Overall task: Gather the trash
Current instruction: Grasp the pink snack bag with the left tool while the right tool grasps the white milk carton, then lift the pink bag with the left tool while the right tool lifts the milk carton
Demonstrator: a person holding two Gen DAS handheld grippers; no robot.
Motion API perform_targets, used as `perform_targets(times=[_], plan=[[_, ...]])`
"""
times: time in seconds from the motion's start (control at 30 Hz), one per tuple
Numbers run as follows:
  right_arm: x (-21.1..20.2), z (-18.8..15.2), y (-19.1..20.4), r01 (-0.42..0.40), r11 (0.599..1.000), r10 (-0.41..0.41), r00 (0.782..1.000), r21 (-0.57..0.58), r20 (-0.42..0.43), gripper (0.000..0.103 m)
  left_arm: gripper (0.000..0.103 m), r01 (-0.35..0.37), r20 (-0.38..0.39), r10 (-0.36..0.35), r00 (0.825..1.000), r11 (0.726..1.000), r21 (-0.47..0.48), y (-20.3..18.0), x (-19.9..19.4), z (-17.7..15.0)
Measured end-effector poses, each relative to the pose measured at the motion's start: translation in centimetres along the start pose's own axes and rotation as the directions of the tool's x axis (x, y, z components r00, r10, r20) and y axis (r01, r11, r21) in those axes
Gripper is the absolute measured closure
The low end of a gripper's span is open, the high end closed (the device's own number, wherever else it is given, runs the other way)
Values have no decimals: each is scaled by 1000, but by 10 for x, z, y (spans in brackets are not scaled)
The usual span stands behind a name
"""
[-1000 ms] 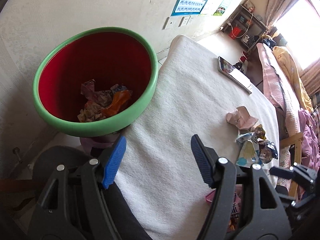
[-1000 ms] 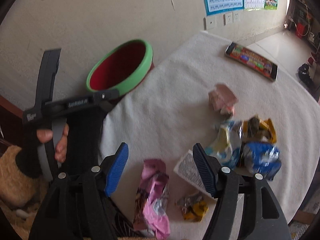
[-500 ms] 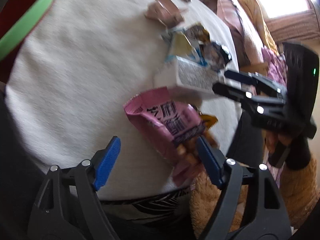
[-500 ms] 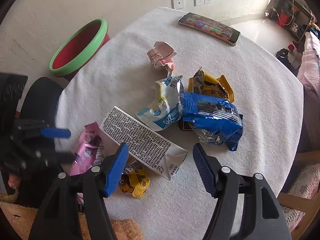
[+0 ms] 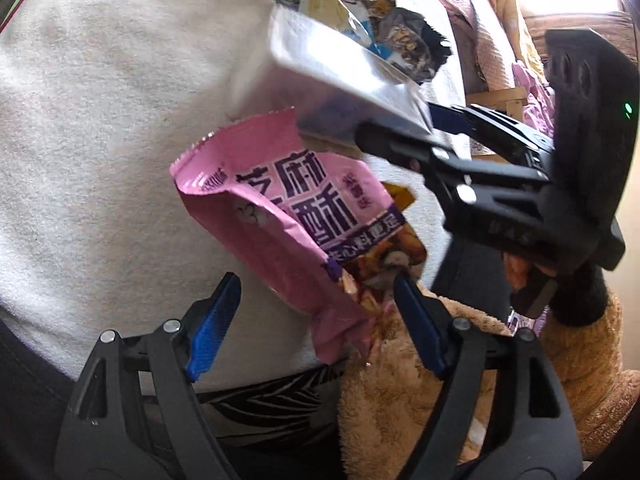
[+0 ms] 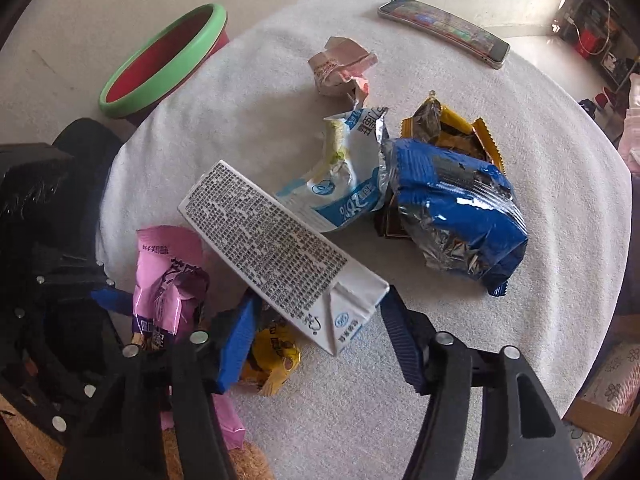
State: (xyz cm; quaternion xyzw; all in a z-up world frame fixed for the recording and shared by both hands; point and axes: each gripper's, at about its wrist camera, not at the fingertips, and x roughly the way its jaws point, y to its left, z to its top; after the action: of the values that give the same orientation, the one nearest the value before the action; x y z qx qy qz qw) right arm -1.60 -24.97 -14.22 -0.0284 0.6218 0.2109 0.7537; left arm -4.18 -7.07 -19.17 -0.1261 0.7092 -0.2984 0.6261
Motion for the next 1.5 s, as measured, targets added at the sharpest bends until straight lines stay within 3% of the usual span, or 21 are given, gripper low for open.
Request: perform_targets(times=[0.2,0.23,0.33,0.43,0.53,0.67,0.77,1.03,1.23,1.5], plan=[[0,5,1,-14,998,11,999,59,51,59,29,-3,-15,3,1000,1000,-10,-3,5,-1],[0,5,4,-18,998,15,998,61,58,59,41,-11,-24,10,1000,1000,-24,-1,8,-1],[0,9,13,-31,998,25,996,62,84,60,64,7,-9,-7,1000,998,-60,7,5,0],[2,15,20,-44,996,36,994,75,103,61,67,-39,64,43,997,998,-54,11,-11,5],[3,22,26,-43,996,33,993,84,117,61,68,-111,139,118,983,992,-62,21,-34,12],[4,26,31,-50,994,38,992,98,122,60,68,-239,219,257,941,966,-102,42,-63,18],[10,26,37,-80,991,68,992,104,108,59,67,-256,248,285,926,956,-144,57,-77,23],[2,32,56,-176,982,167,979,73,118,58,57,-236,316,289,904,952,-195,70,-84,25],[-8,41,45,-188,974,166,971,123,174,57,57,-212,353,288,890,948,-239,77,-94,24],[10,41,38,-207,963,184,973,173,139,56,46,-140,376,232,897,956,-258,78,-92,29]])
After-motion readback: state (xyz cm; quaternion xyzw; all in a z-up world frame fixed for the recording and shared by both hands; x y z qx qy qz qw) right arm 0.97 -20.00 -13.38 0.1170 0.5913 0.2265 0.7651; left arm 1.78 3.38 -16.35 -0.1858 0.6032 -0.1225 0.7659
